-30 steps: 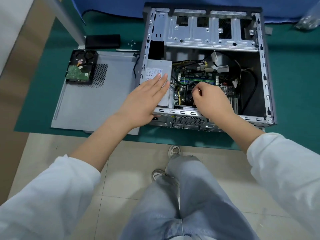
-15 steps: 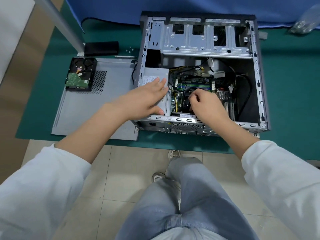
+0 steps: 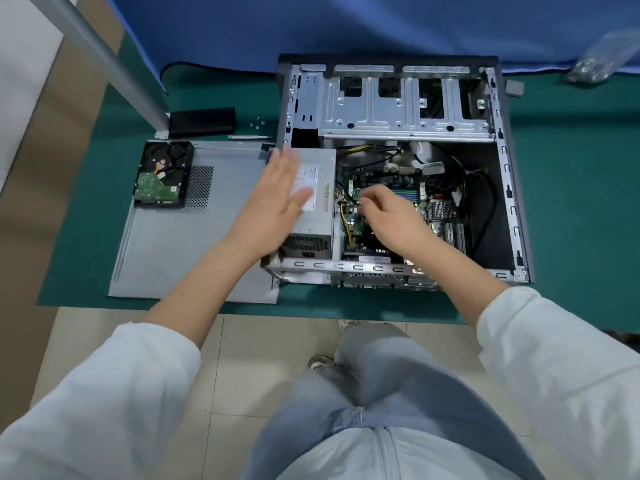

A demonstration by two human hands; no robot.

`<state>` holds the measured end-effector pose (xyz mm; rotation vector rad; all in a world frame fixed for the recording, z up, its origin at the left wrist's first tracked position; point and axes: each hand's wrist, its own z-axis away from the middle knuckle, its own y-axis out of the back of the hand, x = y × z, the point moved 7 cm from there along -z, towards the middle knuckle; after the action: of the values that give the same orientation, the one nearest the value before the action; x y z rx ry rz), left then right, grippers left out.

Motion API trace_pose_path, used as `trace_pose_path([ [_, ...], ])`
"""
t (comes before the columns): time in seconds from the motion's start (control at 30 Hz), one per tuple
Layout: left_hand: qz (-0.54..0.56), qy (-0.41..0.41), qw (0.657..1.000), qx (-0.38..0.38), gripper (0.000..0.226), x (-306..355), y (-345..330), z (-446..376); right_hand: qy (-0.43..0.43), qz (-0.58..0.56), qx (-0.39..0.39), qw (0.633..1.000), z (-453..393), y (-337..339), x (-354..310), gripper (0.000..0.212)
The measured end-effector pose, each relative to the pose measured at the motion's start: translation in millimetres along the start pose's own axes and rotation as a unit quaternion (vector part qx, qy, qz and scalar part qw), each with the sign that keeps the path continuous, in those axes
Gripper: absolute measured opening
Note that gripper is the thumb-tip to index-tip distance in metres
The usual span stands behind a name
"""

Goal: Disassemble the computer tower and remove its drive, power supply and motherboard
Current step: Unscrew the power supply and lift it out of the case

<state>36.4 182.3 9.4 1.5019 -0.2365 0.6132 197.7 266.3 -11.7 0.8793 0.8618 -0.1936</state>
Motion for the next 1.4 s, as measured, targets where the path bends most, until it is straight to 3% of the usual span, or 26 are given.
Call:
trace_pose_path([
  [0.07,0.096,0.107,0.988,0.063,0.066,-17.8,4.6,-7.0,0.017,-0.082,-0.016,0.996,-20.0,-9.8,-29.5,0.043],
  [0.2,0.253,0.24,0.934,0.078,0.058,-32.4,-7.9,-28.0,-0.059,-0.127,0.003,0.99,-45.2,-47.0,-56.6,0.059],
  [0.3,0.238,0.238,0.934,0.123,0.037,-34.4,-9.5,-30.7,-0.047,-0.088,0.103,0.99,-34.0,-56.2,-57.2,0.062],
  [0.37,0.25,0.226,0.933,0.127,0.035,-34.9,-11.6,-28.5,-0.022,-0.058,0.148,0.987,-30.9,-53.9,-57.2,0.061],
  [0.7,0.224,0.239,0.935,0.132,0.044,-35.9,-11.3,-24.8,0.008,-0.018,0.138,0.99,-45.4,-53.5,-60.2,0.059],
  [0.8,0.207,0.24,0.939,0.131,0.046,-33.9,-11.0,-23.2,0.021,-0.014,0.102,0.994,-47.1,-51.2,-61.7,0.058],
  [0.87,0.19,0.243,0.942,0.132,0.047,-33.7,-10.5,-22.7,0.032,-0.02,0.036,0.999,-51.0,-45.0,-58.3,0.064],
  [0.93,0.183,0.249,0.942,0.132,0.048,-34.3,-10.3,-23.4,0.081,0.047,-0.046,0.995,-50.1,-36.7,-56.3,0.083],
  [1.0,0.174,0.257,0.942,0.127,0.05,-35.1,-10.8,-24.6,0.165,0.189,-0.11,0.962,-42.1,-35.5,-59.5,0.111],
  [1.1,0.151,0.266,0.944,0.122,0.049,-35.5,-10.9,-25.2,0.238,0.377,-0.112,0.888,-38.4,-48.6,-66.9,0.134],
  [1.4,0.126,0.281,0.943,0.129,0.046,-35.9,-11.7,-22.2,0.259,0.356,-0.124,0.889,-57.2,-53.5,-71.9,0.127],
])
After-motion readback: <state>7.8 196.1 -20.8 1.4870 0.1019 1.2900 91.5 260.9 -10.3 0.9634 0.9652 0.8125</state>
